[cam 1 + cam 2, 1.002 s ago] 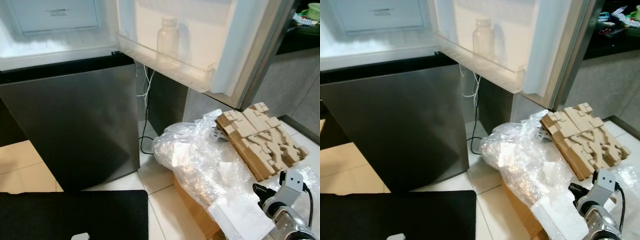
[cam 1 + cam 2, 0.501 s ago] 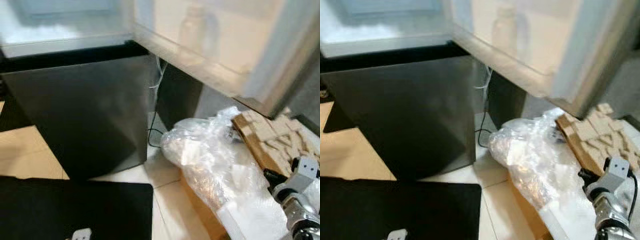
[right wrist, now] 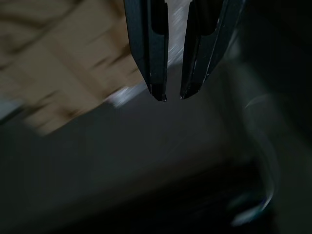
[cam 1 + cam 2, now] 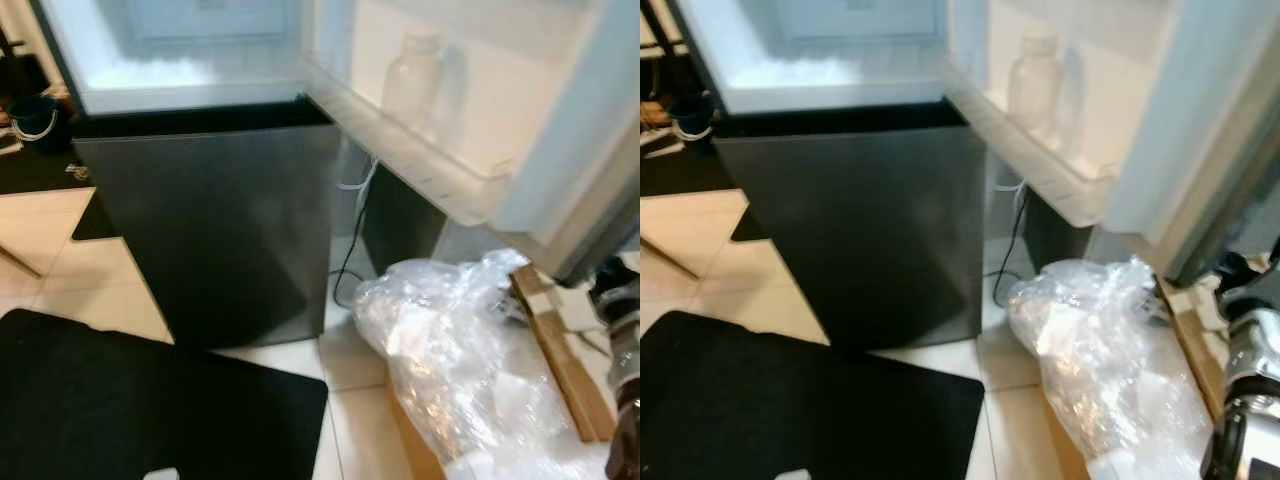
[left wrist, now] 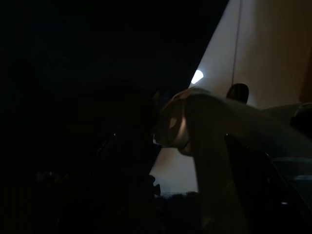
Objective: Restocking fridge
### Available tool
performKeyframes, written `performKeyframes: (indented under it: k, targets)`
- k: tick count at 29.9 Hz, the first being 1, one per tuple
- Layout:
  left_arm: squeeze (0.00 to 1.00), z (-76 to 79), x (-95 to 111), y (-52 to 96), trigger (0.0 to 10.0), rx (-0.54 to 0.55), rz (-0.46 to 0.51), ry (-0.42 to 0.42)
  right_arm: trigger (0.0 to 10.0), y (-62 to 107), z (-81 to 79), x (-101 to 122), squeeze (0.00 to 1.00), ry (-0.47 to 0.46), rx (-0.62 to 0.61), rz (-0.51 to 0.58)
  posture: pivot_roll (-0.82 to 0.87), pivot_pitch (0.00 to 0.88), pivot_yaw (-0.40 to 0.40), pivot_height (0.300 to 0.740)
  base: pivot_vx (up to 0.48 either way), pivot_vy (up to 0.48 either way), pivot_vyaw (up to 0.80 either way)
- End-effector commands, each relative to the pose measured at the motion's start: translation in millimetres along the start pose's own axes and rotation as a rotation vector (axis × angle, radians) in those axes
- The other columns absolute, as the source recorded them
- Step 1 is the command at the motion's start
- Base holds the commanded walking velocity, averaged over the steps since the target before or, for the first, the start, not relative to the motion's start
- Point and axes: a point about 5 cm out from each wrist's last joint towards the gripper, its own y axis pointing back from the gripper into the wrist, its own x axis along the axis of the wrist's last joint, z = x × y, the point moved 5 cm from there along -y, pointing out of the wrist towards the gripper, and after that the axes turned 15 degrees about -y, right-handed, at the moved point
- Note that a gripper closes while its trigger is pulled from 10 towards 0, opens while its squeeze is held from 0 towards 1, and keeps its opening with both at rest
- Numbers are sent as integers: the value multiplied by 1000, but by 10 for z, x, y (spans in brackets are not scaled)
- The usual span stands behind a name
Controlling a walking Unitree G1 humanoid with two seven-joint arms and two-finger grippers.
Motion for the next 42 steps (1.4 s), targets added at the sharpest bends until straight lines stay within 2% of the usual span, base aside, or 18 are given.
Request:
performKeyframes:
  k: [1,2,4,5,6,7,9,12,13,15,18,23,26,31,34,36,41,42]
  targets:
    - [0,-10,-43,12,10000,3,-11,0,10000,-7,-7,25,0,5,-7,16,-23,0,-31,740,0,0,0]
    - [0,-9,-42,12,10000,3,-11,1,10000,-13,3,58,0,8,-15,26,-23,0,-31,740,0,0,0]
    - [0,-9,-38,11,10000,3,-8,5,10000,-43,18,265,0,-98,-20,104,-23,0,-31,740,0,0,0]
    - [0,-8,-36,11,10000,2,-6,7,10000,-68,-57,364,0,-203,43,139,-23,0,-31,740,0,0,0]
    - [0,-8,-36,11,10000,2,-6,7,10000,-68,-57,364,0,-203,43,139,-23,0,-31,740,0,0,0]
    - [0,-7,-34,11,10000,0,-5,9,10000,-90,-214,457,0,-301,164,161,-23,0,-31,740,0,0,0]
    - [0,-7,-34,11,10000,0,-5,9,10000,-90,-214,457,0,-301,164,161,-23,0,-31,740,0,0,0]
    - [0,-5,-29,10,10000,-3,-3,12,10000,7,-751,690,0,-455,602,183,-22,0,-27,740,0,0,0]
    - [0,-5,-29,10,10000,-3,-3,12,10000,7,-751,690,0,-455,602,183,-22,0,-27,740,0,0,0]
    - [0,-5,-29,10,10000,-5,-4,12,10000,92,-971,683,0,-420,752,136,-25,0,-26,740,0,0,0]
    - [0,-3,-29,10,10000,-6,-4,14,10000,149,-1144,603,0,-353,837,74,-25,0,-26,740,0,0,0]
    - [0,-3,-29,10,10000,-6,-4,15,10000,194,-1267,551,0,-320,893,41,-27,0,-25,740,0,0,0]
    - [0,-2,-30,10,10000,-6,-4,16,10000,312,-1447,506,0,-289,1011,-12,-27,0,-25,740,0,0,0]
    - [0,-4,-23,9,10000,-8,-3,15,10000,964,-2024,430,0,-289,1449,-186,-33,0,-22,740,0,0,0]
    - [0,-1,-15,6,10000,-9,-1,15,10000,1278,-2237,467,0,-328,1621,-244,-33,0,-22,740,0,0,0]
    - [0,8,-10,3,10000,-11,0,17,10000,1564,-2405,589,0,-434,1788,-262,-33,0,-22,740,0,0,0]
    - [0,17,-7,1,10000,-13,1,18,10000,1765,-2486,613,0,-479,1896,-286,-34,0,-24,740,0,0,0]
    - [0,23,-8,-1,10000,-13,1,19,10000,1673,-2501,523,0,-449,1837,-285,-36,0,-24,740,0,0,0]
